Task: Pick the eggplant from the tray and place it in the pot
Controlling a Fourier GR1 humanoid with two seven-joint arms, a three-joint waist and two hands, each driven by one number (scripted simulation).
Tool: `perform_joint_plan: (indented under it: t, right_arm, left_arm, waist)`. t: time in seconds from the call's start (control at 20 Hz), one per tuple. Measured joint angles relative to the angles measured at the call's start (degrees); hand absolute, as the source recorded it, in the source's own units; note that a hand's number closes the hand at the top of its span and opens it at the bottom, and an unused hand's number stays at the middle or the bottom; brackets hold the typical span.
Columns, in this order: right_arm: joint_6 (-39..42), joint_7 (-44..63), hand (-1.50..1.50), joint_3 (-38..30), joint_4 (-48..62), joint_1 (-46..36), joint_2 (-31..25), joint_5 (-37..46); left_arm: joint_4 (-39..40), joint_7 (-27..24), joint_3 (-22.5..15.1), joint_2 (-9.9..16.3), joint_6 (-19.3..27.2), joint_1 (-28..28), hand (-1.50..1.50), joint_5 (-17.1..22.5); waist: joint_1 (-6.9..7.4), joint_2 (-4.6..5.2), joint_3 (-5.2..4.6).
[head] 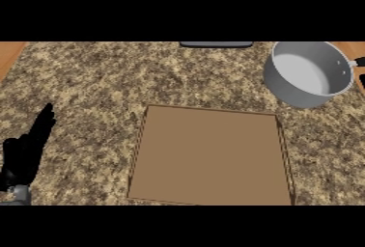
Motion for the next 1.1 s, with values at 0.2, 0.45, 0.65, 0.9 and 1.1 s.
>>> perform_joint_plan:
  t: [0.2, 0.45, 0.65, 0.9, 1.1]
  right_arm:
    - [0.20, -3.96, 1.50, 0.54, 11.22, -7.39, 1.36, 2.78]
    - [-0.93, -10.42, 1.50, 1.40, 27.43, -17.49, 2.59, 7.56]
    - [-3.29, -15.25, 1.50, 2.39, 39.26, -23.89, 4.49, 11.46]
    - [-8.83, -20.06, 1.50, 4.23, 51.02, -29.06, 6.46, 17.31]
    - [-11.27, -22.39, -1.50, 4.40, 58.68, -32.10, 8.46, 19.43]
  left_arm:
    - [-0.12, -0.14, 0.76, 0.23, -1.45, -0.17, 0.00, 0.34]
    - [-0.56, 0.53, 0.07, -0.84, -1.27, -1.08, 0.00, -0.75]
    - [-1.28, 0.28, -0.39, -1.47, -1.16, -0.51, 0.00, -1.53]
    - [-2.29, 0.21, -1.32, -2.38, -1.08, -0.08, 0.00, -2.33]
    - [-1.70, 0.04, -1.67, -2.73, -1.00, -0.96, 0.00, -2.93]
  waist:
    - [0.58, 0.10, -0.01]
    - [1.35, 0.35, 0.03]
    - [2.07, 0.59, 0.05]
    - [2.95, 0.98, 0.09]
    - [3.52, 1.35, 0.12]
